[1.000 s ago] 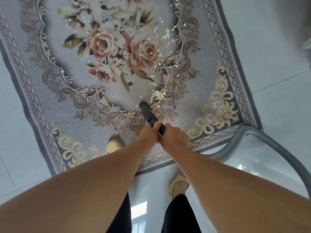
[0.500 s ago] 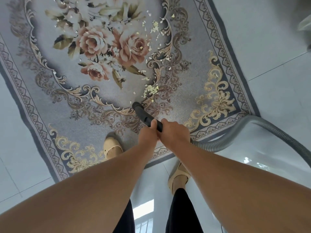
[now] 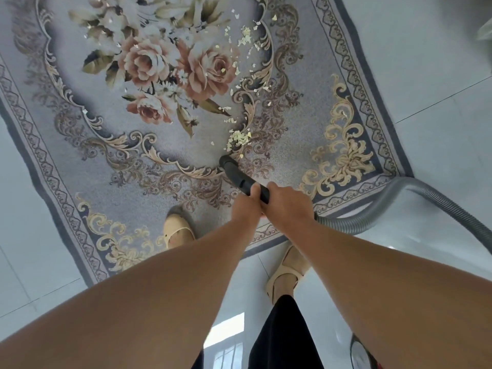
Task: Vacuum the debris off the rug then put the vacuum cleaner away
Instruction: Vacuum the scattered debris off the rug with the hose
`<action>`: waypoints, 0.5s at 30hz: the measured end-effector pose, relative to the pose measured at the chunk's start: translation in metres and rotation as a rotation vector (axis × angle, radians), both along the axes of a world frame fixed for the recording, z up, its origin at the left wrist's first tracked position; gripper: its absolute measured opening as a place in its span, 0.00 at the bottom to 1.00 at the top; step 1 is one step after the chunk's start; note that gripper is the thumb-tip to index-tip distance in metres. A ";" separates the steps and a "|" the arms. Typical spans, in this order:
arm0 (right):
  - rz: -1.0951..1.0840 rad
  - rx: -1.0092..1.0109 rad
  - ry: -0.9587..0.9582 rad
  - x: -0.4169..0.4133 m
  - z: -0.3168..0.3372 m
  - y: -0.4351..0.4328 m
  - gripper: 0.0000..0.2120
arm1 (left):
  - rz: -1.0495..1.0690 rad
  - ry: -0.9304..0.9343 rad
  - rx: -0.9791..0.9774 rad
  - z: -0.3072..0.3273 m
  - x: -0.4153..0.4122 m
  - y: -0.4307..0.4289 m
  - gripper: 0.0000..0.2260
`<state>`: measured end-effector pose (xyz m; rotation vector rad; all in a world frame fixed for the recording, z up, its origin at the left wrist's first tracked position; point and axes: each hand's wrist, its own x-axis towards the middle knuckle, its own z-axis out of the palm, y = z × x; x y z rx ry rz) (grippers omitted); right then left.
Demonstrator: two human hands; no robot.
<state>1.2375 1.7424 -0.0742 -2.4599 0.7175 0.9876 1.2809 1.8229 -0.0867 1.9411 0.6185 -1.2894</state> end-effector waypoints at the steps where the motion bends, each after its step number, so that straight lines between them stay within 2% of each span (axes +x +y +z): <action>1: -0.002 -0.017 0.003 -0.009 0.003 -0.009 0.21 | -0.019 0.025 -0.029 0.000 -0.007 -0.008 0.23; 7: -0.003 -0.083 0.045 -0.029 0.012 -0.037 0.21 | -0.016 0.115 -0.044 0.006 -0.026 -0.040 0.22; 11: 0.015 -0.079 0.005 -0.008 0.010 -0.024 0.20 | 0.039 0.054 -0.007 0.002 -0.010 -0.028 0.24; 15: 0.033 -0.067 -0.028 0.033 -0.005 0.001 0.18 | 0.080 -0.041 0.026 -0.002 0.028 -0.002 0.21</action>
